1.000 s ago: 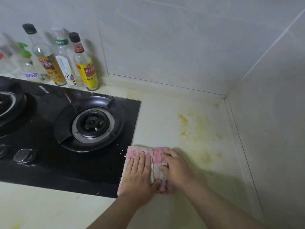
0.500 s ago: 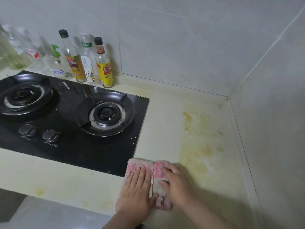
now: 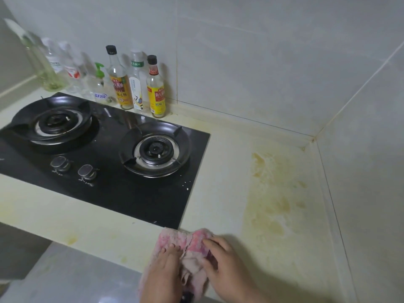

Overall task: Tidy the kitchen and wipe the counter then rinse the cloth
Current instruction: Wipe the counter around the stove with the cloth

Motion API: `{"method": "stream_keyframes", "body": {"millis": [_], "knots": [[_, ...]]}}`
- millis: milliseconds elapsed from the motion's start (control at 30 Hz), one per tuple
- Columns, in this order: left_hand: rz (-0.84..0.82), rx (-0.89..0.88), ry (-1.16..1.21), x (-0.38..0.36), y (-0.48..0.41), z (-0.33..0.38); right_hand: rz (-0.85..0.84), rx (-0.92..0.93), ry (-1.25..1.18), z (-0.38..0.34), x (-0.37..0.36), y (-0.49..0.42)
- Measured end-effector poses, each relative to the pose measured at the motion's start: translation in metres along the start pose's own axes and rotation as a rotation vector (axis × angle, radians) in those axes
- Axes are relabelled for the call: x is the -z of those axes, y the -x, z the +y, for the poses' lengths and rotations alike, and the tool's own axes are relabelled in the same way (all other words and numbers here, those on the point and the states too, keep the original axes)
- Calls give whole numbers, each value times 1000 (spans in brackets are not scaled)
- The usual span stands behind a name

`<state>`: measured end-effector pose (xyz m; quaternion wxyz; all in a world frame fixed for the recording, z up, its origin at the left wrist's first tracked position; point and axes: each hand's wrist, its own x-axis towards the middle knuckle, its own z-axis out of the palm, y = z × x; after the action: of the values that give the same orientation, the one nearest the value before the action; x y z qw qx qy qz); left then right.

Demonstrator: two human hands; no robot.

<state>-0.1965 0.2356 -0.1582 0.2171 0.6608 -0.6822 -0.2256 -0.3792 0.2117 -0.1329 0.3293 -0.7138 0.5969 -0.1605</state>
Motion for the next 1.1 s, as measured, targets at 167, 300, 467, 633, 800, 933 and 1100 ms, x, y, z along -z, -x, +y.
{"method": "stream_keyframes", "body": {"millis": [167, 300, 467, 633, 800, 933, 1100], "knots": [[228, 340, 526, 41, -27, 34, 341, -60, -181, -3, 9, -4], [311, 242, 562, 56, -59, 38, 404, -115, -238, -4, 29, -7], [63, 20, -37, 41, -103, 15, 225, -147, -108, 0, 37, -18], [-212, -41, -412, 25, -132, 6, 68, -145, 78, 0, 47, -57], [-239, -155, -478, 26, -166, 6, -8, -159, 197, 13, 66, -94], [-258, -156, -462, 25, -189, 13, -55, -154, 258, 27, 81, -135], [-242, -162, -423, 12, -214, 21, -64, -202, 319, 38, 84, -163]]}}
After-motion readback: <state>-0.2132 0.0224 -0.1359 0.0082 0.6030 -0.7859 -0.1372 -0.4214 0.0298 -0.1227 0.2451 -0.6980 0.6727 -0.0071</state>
